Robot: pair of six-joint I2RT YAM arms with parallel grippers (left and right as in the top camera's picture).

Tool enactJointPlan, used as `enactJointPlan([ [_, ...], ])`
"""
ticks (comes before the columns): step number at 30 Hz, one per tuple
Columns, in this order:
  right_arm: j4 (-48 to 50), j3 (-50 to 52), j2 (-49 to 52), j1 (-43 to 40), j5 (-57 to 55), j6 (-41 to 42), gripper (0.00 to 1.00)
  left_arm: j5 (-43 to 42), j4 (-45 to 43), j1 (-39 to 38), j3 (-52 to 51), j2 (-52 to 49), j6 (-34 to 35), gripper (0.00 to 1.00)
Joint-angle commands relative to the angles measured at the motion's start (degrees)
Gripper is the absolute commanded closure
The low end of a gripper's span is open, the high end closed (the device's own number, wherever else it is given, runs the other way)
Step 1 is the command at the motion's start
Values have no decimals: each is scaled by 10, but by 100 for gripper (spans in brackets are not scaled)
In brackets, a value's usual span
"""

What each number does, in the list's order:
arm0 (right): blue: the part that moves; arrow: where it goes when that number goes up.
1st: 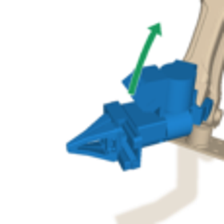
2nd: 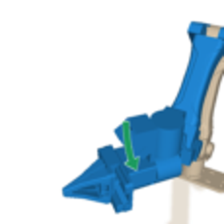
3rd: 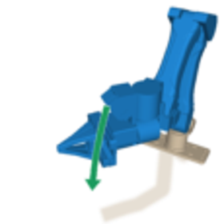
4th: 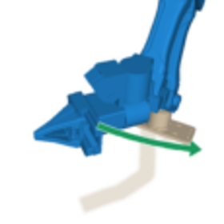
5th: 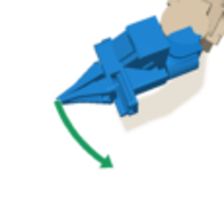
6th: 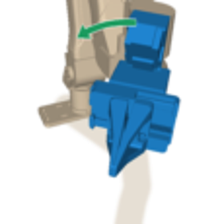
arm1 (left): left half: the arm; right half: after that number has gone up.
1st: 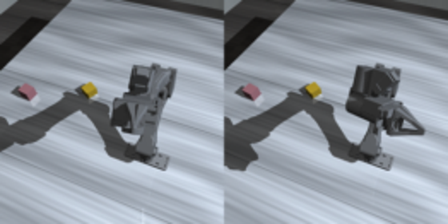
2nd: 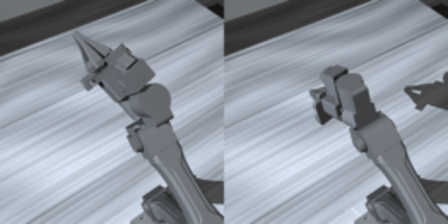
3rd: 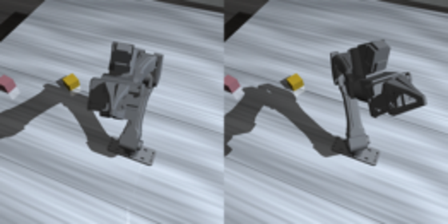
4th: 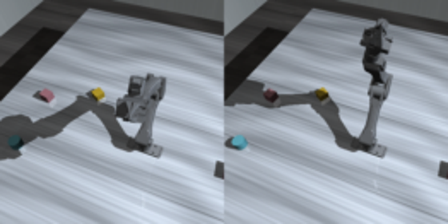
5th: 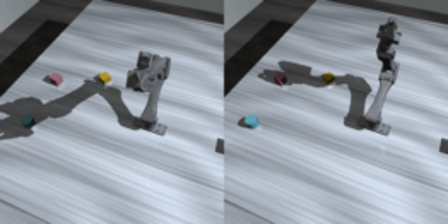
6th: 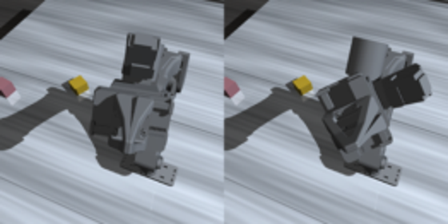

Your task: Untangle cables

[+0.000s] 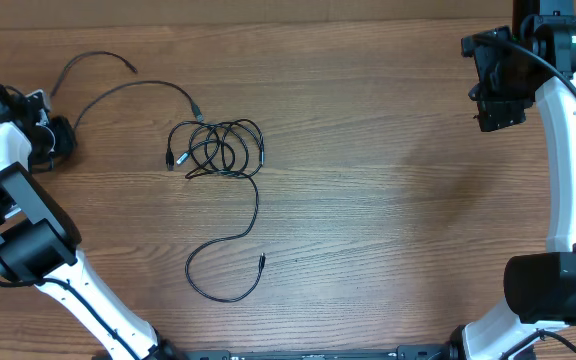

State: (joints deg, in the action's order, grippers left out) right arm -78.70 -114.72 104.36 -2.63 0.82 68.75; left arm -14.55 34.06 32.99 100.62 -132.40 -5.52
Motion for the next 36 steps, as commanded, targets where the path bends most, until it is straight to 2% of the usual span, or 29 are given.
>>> enactJointPlan([
  [1, 1, -1, -17, -1, -8, -2, 0, -60, -4, 0, 78, -1, 150, 96],
  [4, 1, -1, -17, -1, -8, -2, 0, -116, -14, 4, 129, 8, 212, 96],
  [7, 1, -1, -17, -1, -8, -2, 0, -125, -12, 7, 182, 13, 275, 96],
  [8, 1, -1, -17, -1, -8, -2, 0, -125, -8, 7, 193, 13, 277, 96],
  [11, 1, -1, -17, -1, -8, -2, 0, -125, 9, 4, 208, 13, 237, 96],
  [13, 1, -1, -17, -1, -8, -2, 0, -112, 35, -2, 204, 12, 157, 93],
  [15, 1, -1, -17, -1, -8, -2, 0, -74, 64, -11, 198, 10, 101, 76],
  [16, 1, -1, -17, -1, -8, -2, 0, -47, 82, -19, 197, 5, 80, 64],
  [17, 1, -1, -17, -1, -8, -2, 0, -23, 98, -31, 195, -4, 63, 37],
  [18, 1, -1, -17, -1, -8, -2, 0, -20, 102, -35, 194, -9, 58, 27],
  [20, 1, -1, -17, -1, -8, -2, 0, -18, 104, -45, 194, -21, 57, 21],
  [26, 1, -1, -17, -1, -8, -2, 0, -16, 102, -73, 194, -54, 29, 13],
  [31, 1, -1, -17, -1, -8, -2, 0, -5, 108, -90, 194, -82, 1, 12],
  [36, 1, -1, -17, -1, -8, -2, 0, 71, 112, -88, 194, -99, -4, 13],
])
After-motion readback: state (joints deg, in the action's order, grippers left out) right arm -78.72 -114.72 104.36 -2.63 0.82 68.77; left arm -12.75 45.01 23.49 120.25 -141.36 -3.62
